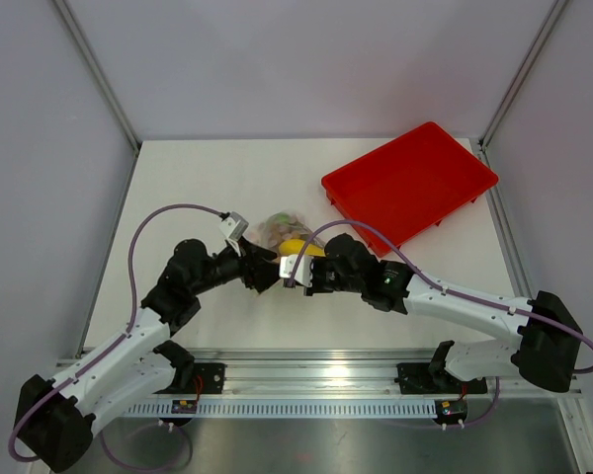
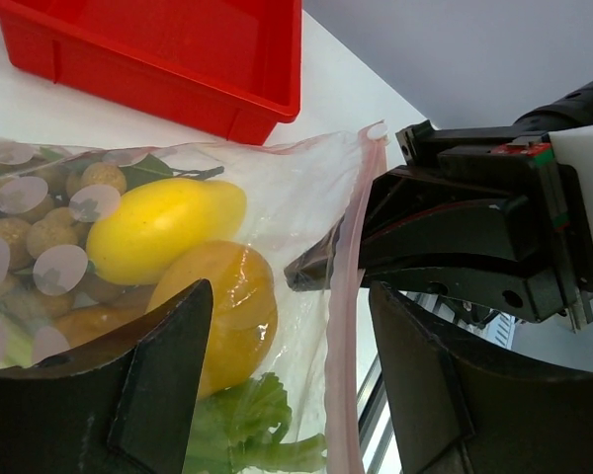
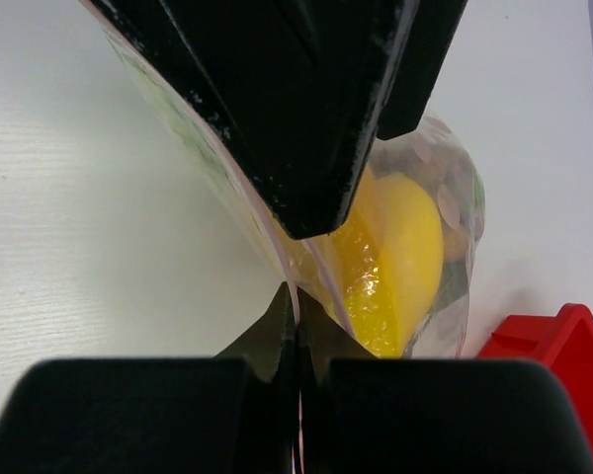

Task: Open the zip-top bag and remove the fake food
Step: Open the zipper of the food storage bag at the center of the board.

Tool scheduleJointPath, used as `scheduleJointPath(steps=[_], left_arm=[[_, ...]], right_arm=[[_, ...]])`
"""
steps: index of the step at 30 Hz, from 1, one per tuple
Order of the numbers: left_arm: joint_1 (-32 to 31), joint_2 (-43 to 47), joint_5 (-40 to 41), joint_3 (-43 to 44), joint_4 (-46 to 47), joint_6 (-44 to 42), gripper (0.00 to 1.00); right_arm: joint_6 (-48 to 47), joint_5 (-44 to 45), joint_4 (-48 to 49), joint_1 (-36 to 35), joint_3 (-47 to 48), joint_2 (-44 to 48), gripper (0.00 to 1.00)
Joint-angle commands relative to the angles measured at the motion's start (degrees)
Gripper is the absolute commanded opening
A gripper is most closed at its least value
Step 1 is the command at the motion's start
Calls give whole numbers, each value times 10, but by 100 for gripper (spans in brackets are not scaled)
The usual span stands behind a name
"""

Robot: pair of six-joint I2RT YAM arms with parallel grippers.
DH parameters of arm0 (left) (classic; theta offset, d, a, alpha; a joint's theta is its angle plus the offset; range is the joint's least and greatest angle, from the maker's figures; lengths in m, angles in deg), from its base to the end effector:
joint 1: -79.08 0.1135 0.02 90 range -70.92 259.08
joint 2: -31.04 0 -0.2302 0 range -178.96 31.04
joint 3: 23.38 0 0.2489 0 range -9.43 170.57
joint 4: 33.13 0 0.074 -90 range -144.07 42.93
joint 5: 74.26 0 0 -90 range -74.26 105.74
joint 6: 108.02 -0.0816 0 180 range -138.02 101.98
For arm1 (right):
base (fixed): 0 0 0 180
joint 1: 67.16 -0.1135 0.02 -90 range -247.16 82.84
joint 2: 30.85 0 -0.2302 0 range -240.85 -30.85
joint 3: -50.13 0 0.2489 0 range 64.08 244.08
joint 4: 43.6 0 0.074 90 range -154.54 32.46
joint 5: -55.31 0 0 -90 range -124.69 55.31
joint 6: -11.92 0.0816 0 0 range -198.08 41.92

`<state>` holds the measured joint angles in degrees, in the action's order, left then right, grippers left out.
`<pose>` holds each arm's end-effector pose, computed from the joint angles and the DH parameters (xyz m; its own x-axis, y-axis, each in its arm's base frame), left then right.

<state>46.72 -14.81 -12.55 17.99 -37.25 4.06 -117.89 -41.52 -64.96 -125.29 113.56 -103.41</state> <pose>0.1922 -0.1676 0.2374 -0.4430 -0.1112 -0.8896 0.7561 0.4869 -0.4373 0.1662 0.2857 0.2150 0.3687 -0.6109 -0.7006 -0.8608 0.0600 -0.5054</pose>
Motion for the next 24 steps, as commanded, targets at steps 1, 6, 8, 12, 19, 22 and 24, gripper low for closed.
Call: scheduleJointPath(steps=[1,6,8,12,19,22,24], left_arm=[[-10,10,-11,23,12,-19,65],[-22,29,14,20,7,-42,63],[-28,30,25,20,0,-52,61],[-41,20,33,26,-2,-60,61],[-56,1,60,33,-17,-77,60],[-59,-7,68,36,-19,-81,57],[-60,-18,70,38,-20,-83,55]], right_arm=[[-7,-16,2,-3,26,5,0],[-5,-22,-1,-4,26,5,0],[-4,-25,-1,-3,27,7,0],[-2,-27,-1,-3,26,13,0],[0,-27,-3,-4,27,12,0],[0,-27,-3,-3,29,9,0],[1,-26,-4,-4,29,9,0]])
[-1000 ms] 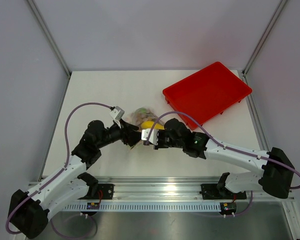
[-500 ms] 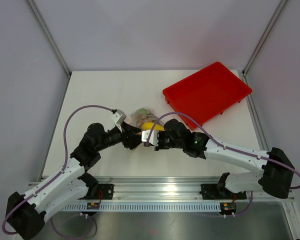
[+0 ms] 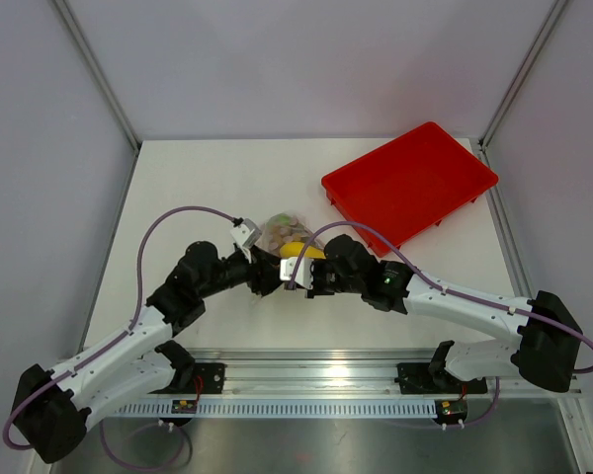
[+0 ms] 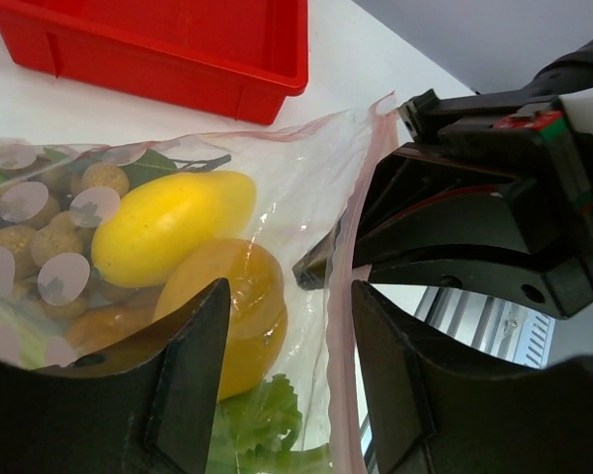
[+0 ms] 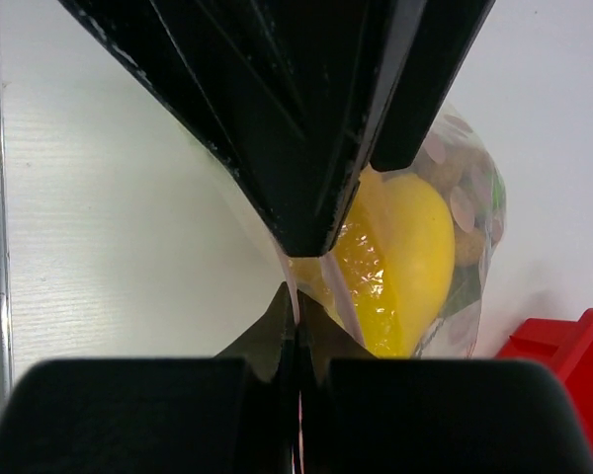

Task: Open the zip-top bag and remove the fake food
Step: Open the zipper of the food storage bag at the center of the board.

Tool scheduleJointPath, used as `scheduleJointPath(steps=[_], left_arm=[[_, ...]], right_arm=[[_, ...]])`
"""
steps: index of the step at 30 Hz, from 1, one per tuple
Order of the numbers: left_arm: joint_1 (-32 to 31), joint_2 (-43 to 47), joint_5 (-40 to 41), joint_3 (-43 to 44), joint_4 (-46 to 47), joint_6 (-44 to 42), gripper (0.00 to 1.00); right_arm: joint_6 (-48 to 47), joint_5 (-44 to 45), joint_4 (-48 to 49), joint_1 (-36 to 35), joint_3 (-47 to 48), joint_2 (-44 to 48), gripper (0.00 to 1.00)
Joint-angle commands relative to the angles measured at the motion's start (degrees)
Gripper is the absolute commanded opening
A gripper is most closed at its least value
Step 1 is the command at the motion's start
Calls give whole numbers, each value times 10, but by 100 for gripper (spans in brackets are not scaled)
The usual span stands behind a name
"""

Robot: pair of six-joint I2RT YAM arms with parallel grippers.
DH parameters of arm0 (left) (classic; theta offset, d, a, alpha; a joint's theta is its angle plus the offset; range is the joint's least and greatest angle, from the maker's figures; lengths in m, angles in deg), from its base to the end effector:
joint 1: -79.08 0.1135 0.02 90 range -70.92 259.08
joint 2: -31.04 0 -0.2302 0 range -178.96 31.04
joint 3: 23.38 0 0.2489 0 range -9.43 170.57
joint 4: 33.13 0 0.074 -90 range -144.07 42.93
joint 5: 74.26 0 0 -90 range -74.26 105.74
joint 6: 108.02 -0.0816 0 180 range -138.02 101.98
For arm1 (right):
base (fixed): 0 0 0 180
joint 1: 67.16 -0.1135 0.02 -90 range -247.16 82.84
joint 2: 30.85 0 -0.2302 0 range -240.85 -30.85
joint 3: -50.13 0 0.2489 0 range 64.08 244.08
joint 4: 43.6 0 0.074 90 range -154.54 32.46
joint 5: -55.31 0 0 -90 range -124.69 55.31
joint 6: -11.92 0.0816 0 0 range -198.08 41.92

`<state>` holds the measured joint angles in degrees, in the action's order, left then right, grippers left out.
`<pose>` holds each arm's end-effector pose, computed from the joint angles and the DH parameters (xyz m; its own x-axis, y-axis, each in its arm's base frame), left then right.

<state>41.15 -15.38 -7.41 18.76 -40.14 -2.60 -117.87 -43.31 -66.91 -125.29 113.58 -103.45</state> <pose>0.1819 -0.1825 0.2325 -0.3800 -0.0138 -0.9249 0.7969 0.5027 -0.3349 0.1625 0.2845 0.2106 0.3623 -0.6156 -0.6998 -0.8779 0.0269 -0.4782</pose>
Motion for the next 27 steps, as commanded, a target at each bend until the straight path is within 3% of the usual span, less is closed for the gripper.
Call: scheduleJointPath(steps=[1,3,6,9,10,12,19,27], left_arm=[[-6,-17,21,32,8,-18,54],[-9,-26,21,36,4,-21,52],[-13,-37,29,46,-9,-27,42],[-13,-44,50,57,-25,-34,21],[-13,-45,54,58,-28,-35,10],[-14,-45,65,60,-26,-36,2],[-14,-27,151,57,-32,-49,0],[-14,54,272,24,-7,-58,0]], right_arm=[[1,-8,16,-3,29,10,0],[2,-8,15,-4,29,11,0],[2,-10,14,-3,29,11,0],[2,-14,11,-3,31,10,0],[3,-16,9,-3,32,10,0],[3,-24,1,-3,36,7,0],[-5,-75,-49,-3,66,-29,0],[-13,-126,-137,-3,119,-88,0]])
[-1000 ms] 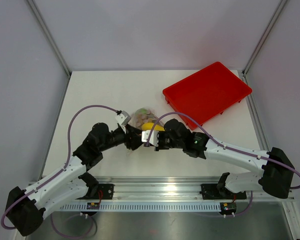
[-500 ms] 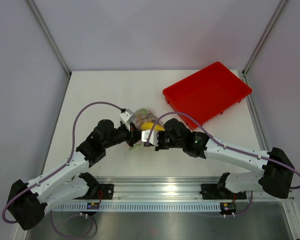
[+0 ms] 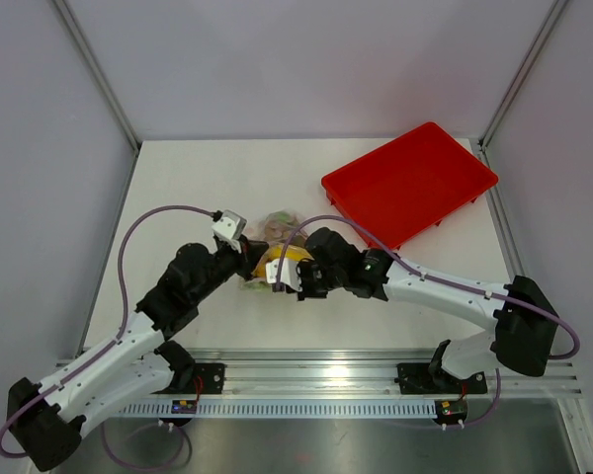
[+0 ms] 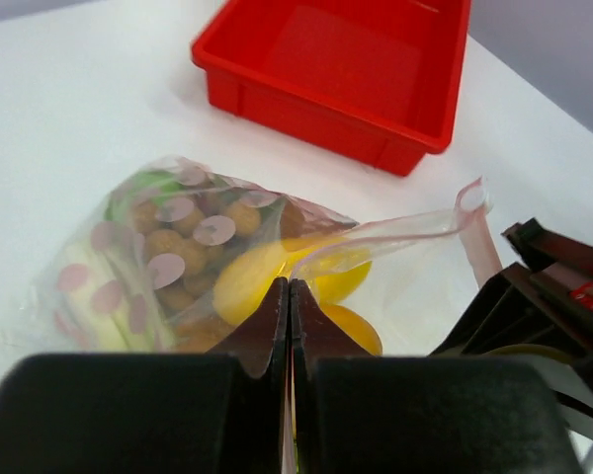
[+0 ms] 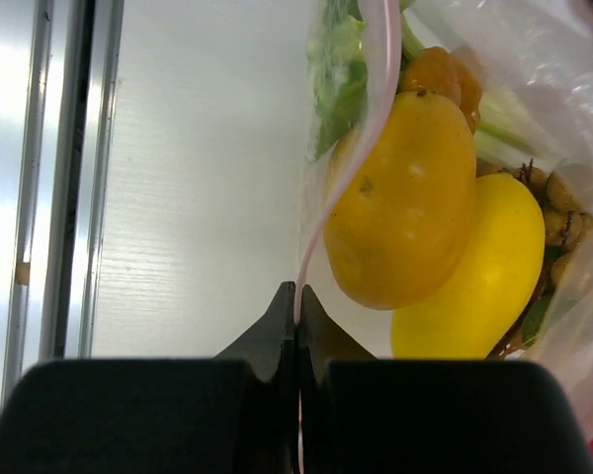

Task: Open the zip-top bag and remove the fake food
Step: Open the zipper of the food storage bag at the center of the board.

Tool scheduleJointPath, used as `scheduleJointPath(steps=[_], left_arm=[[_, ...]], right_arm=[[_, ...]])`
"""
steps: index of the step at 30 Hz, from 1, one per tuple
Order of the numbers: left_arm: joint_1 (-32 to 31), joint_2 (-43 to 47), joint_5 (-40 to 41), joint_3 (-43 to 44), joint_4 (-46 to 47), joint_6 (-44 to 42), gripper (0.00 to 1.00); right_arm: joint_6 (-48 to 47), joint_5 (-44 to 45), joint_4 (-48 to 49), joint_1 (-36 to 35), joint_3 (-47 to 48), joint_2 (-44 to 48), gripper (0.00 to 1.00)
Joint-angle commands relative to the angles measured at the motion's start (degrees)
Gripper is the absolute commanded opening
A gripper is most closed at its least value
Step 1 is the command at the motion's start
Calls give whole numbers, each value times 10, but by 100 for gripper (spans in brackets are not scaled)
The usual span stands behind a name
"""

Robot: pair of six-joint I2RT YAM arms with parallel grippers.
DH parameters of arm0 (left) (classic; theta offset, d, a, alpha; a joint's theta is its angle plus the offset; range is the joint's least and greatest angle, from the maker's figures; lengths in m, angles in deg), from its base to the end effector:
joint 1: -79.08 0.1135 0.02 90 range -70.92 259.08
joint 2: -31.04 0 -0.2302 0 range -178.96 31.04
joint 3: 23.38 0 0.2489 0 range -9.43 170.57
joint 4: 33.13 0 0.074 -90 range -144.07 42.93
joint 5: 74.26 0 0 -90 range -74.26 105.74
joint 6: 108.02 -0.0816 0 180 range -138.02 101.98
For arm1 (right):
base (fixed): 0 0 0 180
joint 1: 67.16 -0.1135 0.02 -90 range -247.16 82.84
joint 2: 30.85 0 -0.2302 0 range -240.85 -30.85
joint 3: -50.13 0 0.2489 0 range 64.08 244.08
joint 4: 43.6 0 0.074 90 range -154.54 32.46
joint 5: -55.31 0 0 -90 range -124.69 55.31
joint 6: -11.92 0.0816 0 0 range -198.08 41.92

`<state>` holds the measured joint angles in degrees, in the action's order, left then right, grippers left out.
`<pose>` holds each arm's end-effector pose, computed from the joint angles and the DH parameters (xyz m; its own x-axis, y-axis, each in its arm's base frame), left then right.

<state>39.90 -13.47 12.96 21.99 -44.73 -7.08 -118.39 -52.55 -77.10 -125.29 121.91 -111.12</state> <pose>0.1971 -0.1657 0.2496 -0.2686 -0.0256 -0.9629 0.6284 0.7530 -0.1953 0.1583 0.3020 0.2022 0.3314 -0.6331 -0.6995 -0.9367 -0.1319 -0.3244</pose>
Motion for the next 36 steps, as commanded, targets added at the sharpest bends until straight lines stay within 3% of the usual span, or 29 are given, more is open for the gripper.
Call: scheduleJointPath(steps=[1,3,7,11,20,23,27,30,36], left_arm=[[-1,45,74,-15,44,-15,0],[-1,75,81,-33,61,-17,0],[-1,114,85,-61,93,-29,0],[-1,116,100,-73,116,-31,0],[-1,94,99,-80,159,-22,0],[-1,94,91,-80,162,-22,0],[-1,94,84,-80,165,-21,0],[-1,92,79,-80,172,-18,0],[-1,89,76,-80,181,-17,0]], right_arm=[[-6,-34,-33,-4,36,-13,0],[4,-30,-19,-3,31,-11,6],[38,-33,63,-3,2,16,44],[70,-27,138,-4,-40,65,51],[165,-20,188,-3,-46,121,59],[219,38,231,-3,-52,129,70],[262,123,232,-4,-40,133,77],[284,219,176,-4,-11,124,78],[294,271,124,-4,29,81,80]])
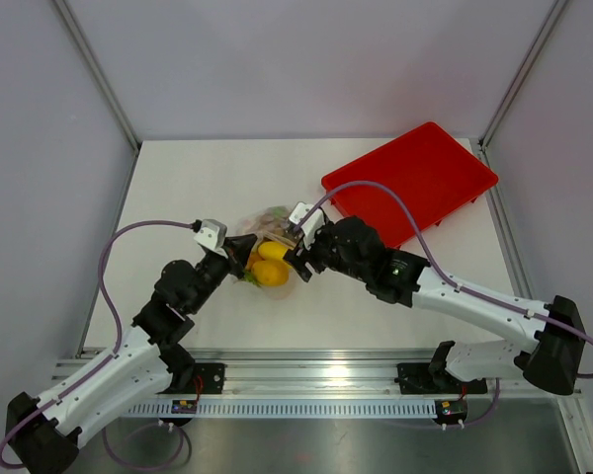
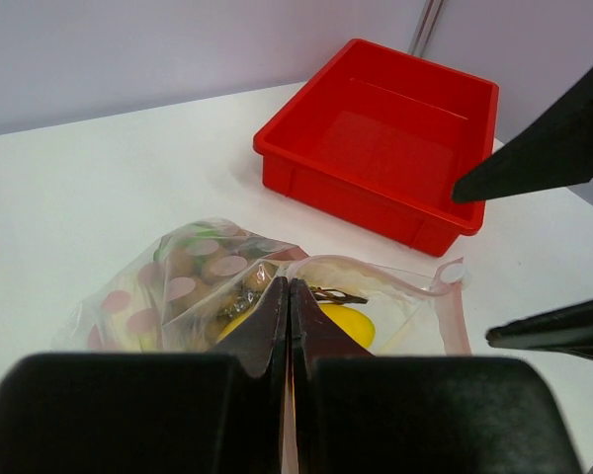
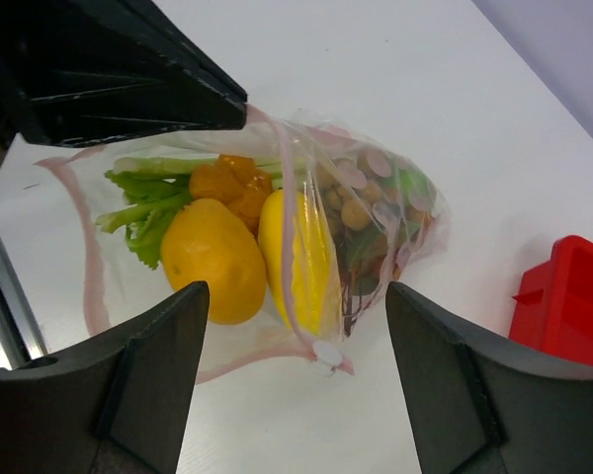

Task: Open the zip-top bag and remove the fake food
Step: Open the zipper of the food storage bag at the center of the board, then pick up the fake fruit from the zipper food storage bag.

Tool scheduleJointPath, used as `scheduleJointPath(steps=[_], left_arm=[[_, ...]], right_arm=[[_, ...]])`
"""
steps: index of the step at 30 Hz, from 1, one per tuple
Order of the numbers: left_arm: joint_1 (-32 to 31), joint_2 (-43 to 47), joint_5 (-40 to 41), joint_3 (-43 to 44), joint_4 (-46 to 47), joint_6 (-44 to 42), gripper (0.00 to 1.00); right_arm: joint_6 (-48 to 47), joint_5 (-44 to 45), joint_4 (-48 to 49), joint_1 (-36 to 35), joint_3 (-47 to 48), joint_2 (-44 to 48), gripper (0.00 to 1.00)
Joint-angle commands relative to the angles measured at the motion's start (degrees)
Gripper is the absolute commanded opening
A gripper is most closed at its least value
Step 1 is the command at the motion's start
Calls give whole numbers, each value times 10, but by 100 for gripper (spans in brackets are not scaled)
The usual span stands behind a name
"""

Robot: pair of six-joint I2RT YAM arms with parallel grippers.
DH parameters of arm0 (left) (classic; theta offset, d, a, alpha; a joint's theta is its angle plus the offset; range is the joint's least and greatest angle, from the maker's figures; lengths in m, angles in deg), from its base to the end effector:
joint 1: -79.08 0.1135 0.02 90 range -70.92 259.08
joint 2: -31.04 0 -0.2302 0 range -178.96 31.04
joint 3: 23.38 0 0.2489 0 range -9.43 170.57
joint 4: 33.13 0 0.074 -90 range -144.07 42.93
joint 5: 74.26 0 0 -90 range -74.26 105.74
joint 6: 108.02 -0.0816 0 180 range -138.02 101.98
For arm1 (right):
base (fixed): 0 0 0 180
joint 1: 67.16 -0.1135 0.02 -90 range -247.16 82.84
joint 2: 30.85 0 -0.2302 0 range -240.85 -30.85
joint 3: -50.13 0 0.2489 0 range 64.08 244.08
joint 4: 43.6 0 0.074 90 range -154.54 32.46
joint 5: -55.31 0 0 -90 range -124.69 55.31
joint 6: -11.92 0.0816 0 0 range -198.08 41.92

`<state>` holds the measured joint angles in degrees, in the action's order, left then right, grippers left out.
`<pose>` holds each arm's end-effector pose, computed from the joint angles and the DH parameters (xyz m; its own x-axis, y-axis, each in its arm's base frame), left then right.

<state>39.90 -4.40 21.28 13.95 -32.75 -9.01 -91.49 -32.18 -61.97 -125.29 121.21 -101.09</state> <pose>0.1882 -0.1432 0.2613 -0.0564 -0.1551 -0.9863 0.5520 0.8183 -0.1603 0.1822 0.2863 0.2870 0.0370 -0.3794 -0.9245 -0.8407 0.4883 -0.2340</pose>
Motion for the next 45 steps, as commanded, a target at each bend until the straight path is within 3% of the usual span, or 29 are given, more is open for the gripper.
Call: scheduleJointPath(steps=[1,16,25,31,45], left_arm=[[-1,-2,-7,0,62,2,0],[-2,-6,13,-1,73,28,0],[-1,4,16,-5,76,28,0],[-1,19,84,-16,69,67,0],[-1,33,67,-27,82,50,0]], right_arm=[[25,69,-33,-3,41,-25,79],[46,158,-95,-4,95,-109,85],[53,169,-106,1,108,-137,84],[72,136,-96,23,106,-140,81],[100,106,-49,69,96,-158,66]])
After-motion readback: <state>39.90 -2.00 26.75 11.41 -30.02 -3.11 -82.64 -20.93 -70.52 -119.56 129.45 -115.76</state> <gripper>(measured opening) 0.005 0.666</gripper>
